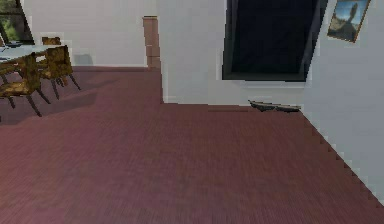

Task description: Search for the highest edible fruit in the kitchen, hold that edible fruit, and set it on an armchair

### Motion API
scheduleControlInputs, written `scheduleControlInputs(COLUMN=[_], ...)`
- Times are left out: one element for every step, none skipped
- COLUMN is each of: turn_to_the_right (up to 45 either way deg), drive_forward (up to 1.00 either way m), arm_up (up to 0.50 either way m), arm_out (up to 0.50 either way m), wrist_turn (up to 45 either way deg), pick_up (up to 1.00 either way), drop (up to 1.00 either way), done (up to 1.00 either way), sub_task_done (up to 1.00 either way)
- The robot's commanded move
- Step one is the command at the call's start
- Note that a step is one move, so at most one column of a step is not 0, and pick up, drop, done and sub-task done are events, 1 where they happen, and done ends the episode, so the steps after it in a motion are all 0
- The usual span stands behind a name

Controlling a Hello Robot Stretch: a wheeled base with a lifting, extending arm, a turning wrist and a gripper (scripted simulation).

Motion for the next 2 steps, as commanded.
scheduleControlInputs(turn_to_the_right=[0.0,0.0], drive_forward=[0.0,0.0], arm_up=[0.0,0.0], arm_out=[0.48,0.0], wrist_turn=[0.0,45.0], pick_up=[0.0,0.0], drop=[0.0,0.0], done=[0.0,0.0], sub_task_done=[0.0,0.0])
